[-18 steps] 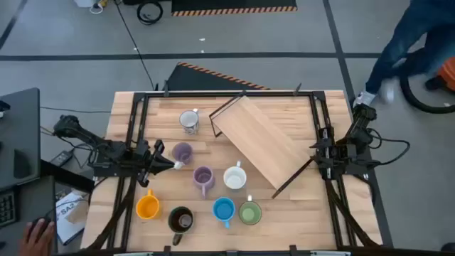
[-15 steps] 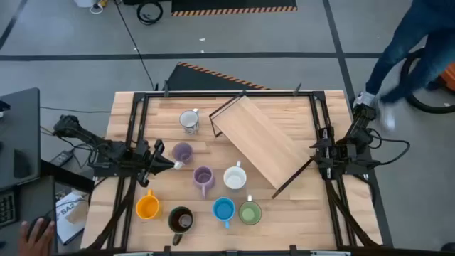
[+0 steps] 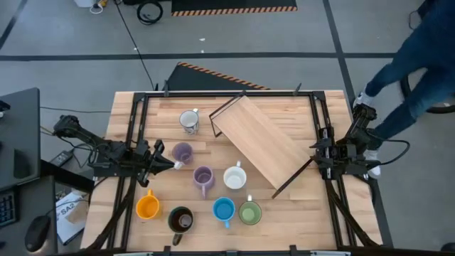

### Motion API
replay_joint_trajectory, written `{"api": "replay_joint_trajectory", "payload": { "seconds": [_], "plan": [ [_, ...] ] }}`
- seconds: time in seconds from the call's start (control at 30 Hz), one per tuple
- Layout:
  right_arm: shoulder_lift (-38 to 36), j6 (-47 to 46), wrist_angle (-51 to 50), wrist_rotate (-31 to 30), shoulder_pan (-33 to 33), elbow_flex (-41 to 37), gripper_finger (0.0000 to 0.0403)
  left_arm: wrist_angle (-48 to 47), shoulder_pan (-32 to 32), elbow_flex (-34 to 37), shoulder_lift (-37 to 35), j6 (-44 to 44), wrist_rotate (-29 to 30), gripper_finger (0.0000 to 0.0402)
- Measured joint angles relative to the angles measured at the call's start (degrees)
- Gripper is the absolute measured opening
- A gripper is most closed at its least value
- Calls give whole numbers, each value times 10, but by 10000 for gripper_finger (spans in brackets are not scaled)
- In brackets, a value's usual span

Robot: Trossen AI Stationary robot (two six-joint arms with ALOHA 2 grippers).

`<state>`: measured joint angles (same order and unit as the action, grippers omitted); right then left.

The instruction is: Place coffee mugs

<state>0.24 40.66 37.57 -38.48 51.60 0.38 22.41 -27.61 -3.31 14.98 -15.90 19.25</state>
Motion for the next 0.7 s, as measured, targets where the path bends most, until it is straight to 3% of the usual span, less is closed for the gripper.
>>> {"api": "replay_joint_trajectory", "payload": {
  "seconds": [0.7],
  "plan": [
    [0,0,0,0,0,0,148,0,0,0,0,-5,0,39]
  ]
}}
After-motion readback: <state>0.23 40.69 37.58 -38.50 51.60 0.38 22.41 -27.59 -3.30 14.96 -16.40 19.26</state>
